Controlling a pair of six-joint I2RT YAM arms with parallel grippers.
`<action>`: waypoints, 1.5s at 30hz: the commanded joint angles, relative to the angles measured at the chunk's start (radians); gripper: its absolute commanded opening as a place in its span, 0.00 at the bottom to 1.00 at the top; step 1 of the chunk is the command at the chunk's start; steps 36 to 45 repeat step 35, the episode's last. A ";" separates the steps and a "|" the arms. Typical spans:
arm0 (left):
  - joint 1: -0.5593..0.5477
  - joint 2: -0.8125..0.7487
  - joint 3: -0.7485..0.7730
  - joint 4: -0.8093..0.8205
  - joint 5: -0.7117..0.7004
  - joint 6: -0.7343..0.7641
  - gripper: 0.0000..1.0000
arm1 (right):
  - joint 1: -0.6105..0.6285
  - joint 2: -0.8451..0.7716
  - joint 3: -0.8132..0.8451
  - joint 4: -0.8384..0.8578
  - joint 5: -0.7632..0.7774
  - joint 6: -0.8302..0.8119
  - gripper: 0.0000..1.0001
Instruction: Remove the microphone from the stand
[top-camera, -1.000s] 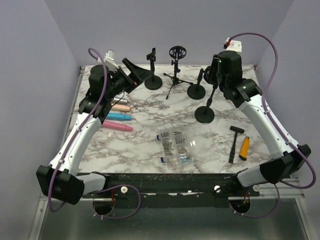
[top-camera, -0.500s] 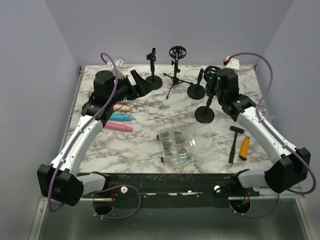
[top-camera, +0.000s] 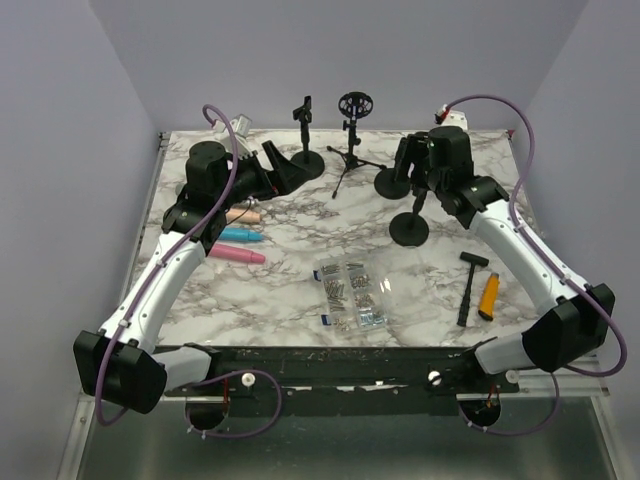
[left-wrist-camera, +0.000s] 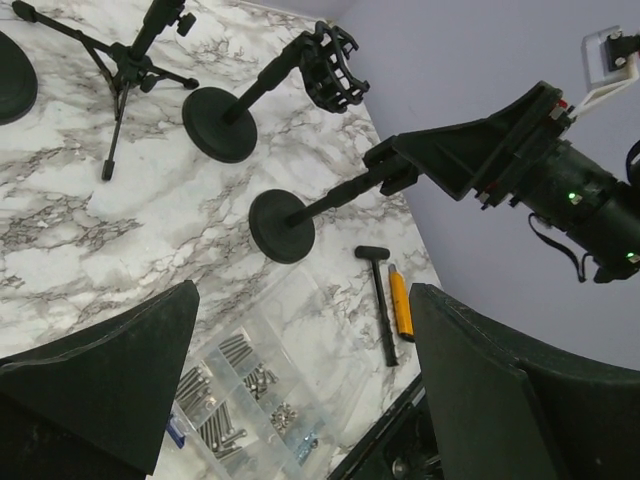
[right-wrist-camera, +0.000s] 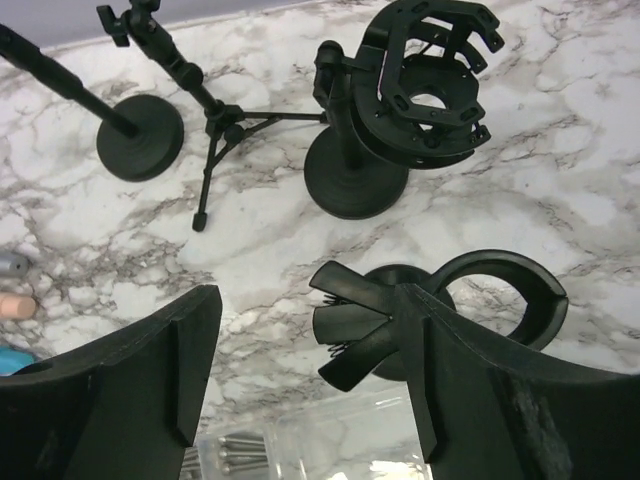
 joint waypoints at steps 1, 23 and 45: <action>-0.004 -0.033 0.001 -0.004 -0.039 0.063 0.88 | -0.001 -0.010 0.130 -0.186 -0.056 -0.026 0.80; -0.075 -0.442 -0.096 0.044 -0.095 0.355 0.90 | -0.001 -0.811 -0.238 -0.391 -0.255 0.183 1.00; -0.075 -0.933 -0.307 -0.008 -0.260 0.299 0.95 | -0.001 -1.104 -0.323 -0.476 -0.223 0.205 1.00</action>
